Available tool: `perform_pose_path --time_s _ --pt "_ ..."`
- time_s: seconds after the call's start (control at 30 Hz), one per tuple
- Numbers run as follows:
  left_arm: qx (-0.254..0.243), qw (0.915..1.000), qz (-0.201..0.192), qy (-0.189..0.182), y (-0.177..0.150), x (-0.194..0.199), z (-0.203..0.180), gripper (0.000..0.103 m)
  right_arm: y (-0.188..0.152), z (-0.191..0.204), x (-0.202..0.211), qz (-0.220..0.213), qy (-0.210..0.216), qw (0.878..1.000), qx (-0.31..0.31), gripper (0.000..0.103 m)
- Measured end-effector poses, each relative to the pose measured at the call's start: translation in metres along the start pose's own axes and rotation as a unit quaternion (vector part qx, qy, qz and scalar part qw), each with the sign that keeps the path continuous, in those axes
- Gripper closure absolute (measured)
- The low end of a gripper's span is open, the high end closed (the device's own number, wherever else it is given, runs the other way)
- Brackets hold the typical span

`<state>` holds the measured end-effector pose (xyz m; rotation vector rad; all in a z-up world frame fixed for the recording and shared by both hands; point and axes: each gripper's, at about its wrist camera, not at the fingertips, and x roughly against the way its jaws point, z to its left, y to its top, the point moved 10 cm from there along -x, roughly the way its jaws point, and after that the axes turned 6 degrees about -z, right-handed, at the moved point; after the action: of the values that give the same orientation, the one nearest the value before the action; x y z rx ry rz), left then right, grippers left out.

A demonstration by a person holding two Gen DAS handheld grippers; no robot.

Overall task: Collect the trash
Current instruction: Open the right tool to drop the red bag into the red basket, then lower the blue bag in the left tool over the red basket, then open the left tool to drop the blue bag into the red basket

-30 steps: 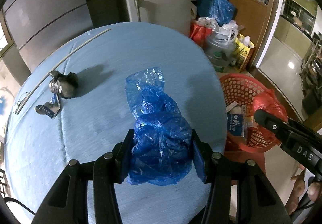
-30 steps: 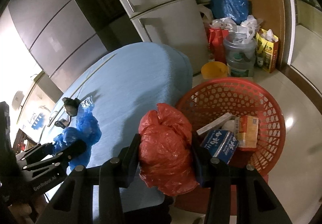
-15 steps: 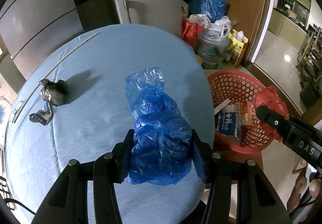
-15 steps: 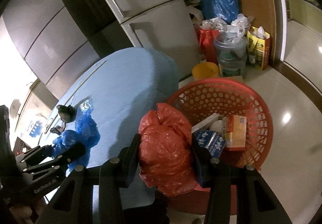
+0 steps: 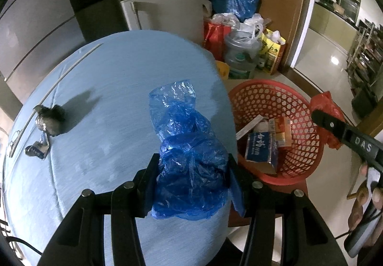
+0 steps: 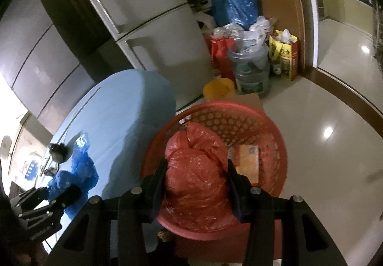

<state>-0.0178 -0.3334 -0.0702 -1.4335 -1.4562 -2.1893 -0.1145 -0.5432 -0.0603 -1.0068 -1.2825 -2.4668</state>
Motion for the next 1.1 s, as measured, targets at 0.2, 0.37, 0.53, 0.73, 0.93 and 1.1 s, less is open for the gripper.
perform_pose_path --time_s 0.2,0.37,0.53,0.73,0.93,1.1 --pt "-0.020 0.9997 0.003 -0.014 0.008 -0.009 -0.023 0.049 0.005 -0.017 -0.020 0.017 -0.012 1.000 -0.006 0.052" --pt "-0.035 0.9991 0.008 -0.025 0.015 -0.018 -0.042 0.049 0.003 -0.040 -0.040 0.043 -0.024 0.998 -0.026 0.036" --pt "-0.048 0.9981 0.015 -0.035 0.018 -0.028 -0.059 0.049 0.002 -0.058 -0.041 0.046 -0.031 0.998 -0.038 0.034" --pt "-0.070 0.9958 0.027 -0.053 0.023 -0.043 -0.086 0.049 0.004 -0.076 -0.033 0.036 -0.039 0.997 -0.061 0.034" --pt "-0.097 0.9909 0.049 -0.079 0.024 -0.060 -0.121 0.048 0.008 -0.086 -0.024 0.029 -0.044 0.996 -0.066 0.034" --pt "-0.099 0.9872 0.073 -0.101 0.022 -0.074 -0.135 0.046 0.013 -0.090 -0.019 0.023 -0.054 0.996 -0.064 0.034"
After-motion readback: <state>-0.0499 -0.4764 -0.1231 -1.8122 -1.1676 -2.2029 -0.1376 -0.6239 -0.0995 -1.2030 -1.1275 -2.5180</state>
